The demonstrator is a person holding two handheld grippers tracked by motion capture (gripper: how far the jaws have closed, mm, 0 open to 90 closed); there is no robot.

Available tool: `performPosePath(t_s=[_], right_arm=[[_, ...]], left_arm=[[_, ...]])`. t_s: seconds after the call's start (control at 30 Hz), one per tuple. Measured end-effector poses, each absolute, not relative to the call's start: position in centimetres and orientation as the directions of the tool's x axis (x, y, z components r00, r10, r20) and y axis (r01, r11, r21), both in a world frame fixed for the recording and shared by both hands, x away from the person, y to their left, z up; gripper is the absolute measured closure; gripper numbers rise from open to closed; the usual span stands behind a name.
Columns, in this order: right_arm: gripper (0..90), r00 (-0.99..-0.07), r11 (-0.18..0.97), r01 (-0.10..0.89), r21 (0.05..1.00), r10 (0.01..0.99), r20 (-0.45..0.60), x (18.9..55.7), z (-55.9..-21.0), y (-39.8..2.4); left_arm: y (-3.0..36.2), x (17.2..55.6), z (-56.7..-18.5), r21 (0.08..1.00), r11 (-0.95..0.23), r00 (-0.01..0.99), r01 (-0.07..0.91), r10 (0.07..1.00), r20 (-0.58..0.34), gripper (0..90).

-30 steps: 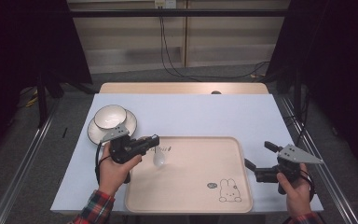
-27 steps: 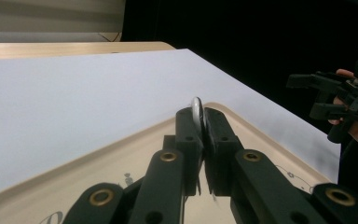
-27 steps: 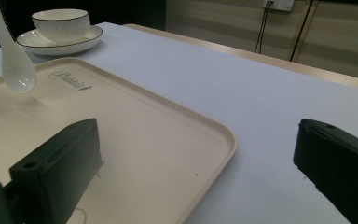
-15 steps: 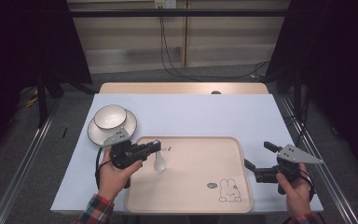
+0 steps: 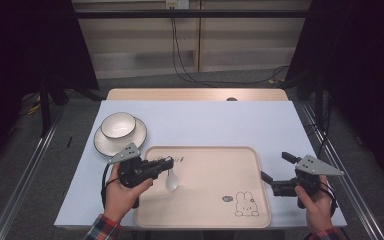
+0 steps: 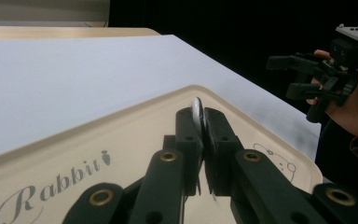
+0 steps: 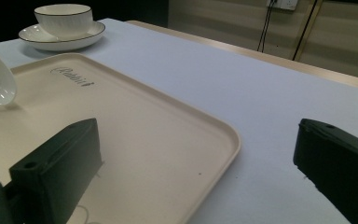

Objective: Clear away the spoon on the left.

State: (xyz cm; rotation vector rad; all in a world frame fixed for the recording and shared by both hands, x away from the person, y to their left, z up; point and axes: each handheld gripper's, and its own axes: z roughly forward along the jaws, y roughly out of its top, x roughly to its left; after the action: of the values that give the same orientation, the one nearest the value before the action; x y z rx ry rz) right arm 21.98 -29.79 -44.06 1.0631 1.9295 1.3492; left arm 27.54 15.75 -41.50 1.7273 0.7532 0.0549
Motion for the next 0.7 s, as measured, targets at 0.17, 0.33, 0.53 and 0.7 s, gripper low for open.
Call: performPosePath(t_s=[0.17, 0.33, 0.53, 0.7], right_arm=[[0.4, -0.538, 0.191, 0.292, 0.937, 0.843, -0.004, 22.0, -44.1, -29.7], [0.4, -0.540, 0.195, 0.293, 0.936, 0.842, -0.006, 22.0, -44.1, -29.6], [0.4, -0.541, 0.192, 0.295, 0.936, 0.841, -0.002, 21.9, -44.1, -29.6], [0.7, -0.530, 0.189, 0.288, 0.939, 0.848, -0.008, 22.0, -44.0, -29.7]], left_arm=[[15.8, 27.2, -41.6, 0.884, -0.106, 0.794, 0.455, 0.499, -0.348, 85.4], [15.8, 26.4, -41.5, 0.882, -0.116, 0.794, 0.457, 0.500, -0.345, 85.4], [15.9, 26.0, -41.7, 0.876, -0.123, 0.795, 0.466, 0.493, -0.354, 85.3], [16.0, 26.0, -42.0, 0.869, -0.126, 0.792, 0.479, 0.488, -0.366, 85.2]])
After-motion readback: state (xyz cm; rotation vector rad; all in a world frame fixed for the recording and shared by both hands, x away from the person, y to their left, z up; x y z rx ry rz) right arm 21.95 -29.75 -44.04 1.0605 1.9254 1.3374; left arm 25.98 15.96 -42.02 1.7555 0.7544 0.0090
